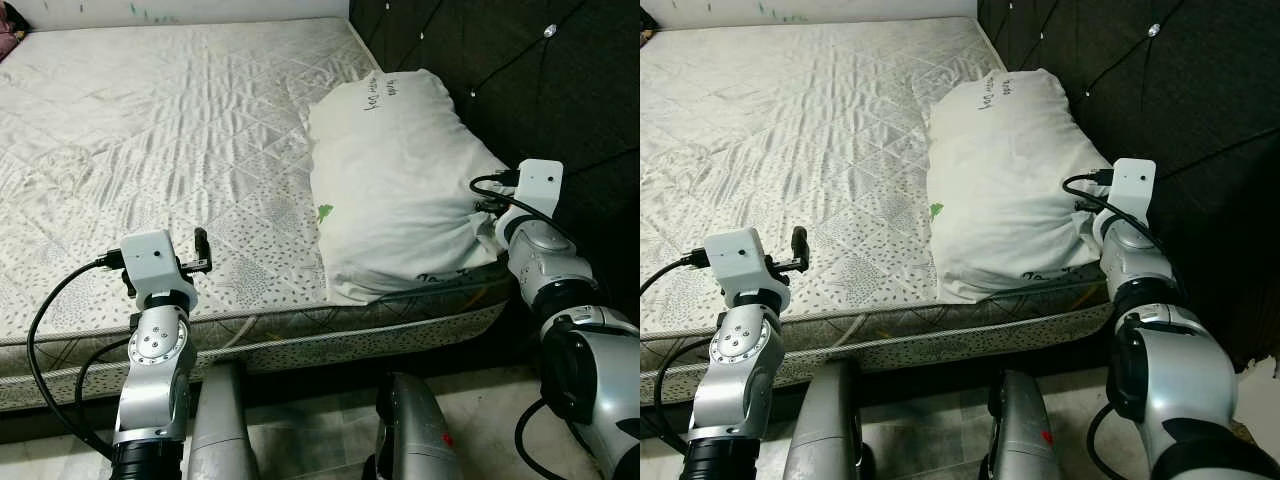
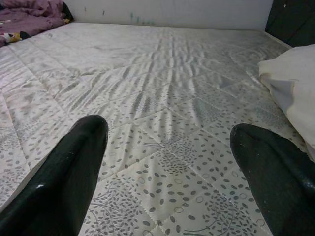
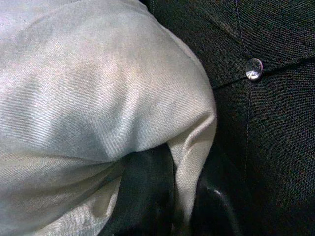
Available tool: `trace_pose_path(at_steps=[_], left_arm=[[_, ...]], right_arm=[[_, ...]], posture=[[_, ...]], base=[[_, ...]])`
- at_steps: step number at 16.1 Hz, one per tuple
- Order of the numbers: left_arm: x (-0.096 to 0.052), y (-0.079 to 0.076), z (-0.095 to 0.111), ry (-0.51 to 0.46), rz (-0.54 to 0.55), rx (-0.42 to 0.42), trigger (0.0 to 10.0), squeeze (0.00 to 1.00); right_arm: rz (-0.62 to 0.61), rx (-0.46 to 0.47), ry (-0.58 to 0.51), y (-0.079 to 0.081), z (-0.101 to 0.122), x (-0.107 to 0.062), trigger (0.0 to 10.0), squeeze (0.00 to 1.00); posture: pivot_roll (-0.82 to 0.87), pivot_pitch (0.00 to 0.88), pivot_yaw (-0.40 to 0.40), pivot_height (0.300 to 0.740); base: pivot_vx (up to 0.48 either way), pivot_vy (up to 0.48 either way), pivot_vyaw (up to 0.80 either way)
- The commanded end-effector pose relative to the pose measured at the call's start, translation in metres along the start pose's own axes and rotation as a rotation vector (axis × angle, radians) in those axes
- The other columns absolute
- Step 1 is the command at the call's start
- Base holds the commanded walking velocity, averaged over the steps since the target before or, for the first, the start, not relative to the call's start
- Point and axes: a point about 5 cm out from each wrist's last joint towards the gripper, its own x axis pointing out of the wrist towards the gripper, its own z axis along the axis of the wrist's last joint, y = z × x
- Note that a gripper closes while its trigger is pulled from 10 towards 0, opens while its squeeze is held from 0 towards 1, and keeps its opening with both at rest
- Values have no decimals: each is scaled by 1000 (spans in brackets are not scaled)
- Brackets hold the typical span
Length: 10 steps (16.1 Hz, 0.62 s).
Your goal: Clean up the room
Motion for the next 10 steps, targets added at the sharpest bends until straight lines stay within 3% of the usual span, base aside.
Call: trace_pose_path(at_steps=[1, 3, 4, 5, 6, 10], left_arm=[[0, 1, 3, -5, 14, 3, 10000, 0], [0, 1, 3, -4, 12, 2, 10000, 0], [-3, 0, 4, -4, -7, 2, 10000, 0], [-4, 0, 4, -4, -12, 2, 10000, 0], [-4, 0, 7, -12, -10, 5, 10000, 0], [-8, 9, 7, -15, 30, 9, 10000, 0]], right_arm=[[18, 14, -43, 6, 12, 1, 0, 0], [25, 18, -33, 9, 8, 1, 0, 0], [268, -158, -197, 63, 8, -7, 0, 0], [342, -203, -246, 79, 9, -11, 0, 0], [371, -234, -273, 84, 16, -12, 0, 0], [263, -226, -285, 58, 33, -5, 0, 0]], posture=[[97, 0, -49, 556], [96, 0, -49, 556], [99, 0, -34, 556], [101, 0, -34, 556], [105, 0, -39, 556], [122, 0, -52, 556]], base=[[0, 0, 0], [0, 0, 0], [0, 0, 0], [0, 0, 0], [0, 0, 0], [0, 0, 0]])
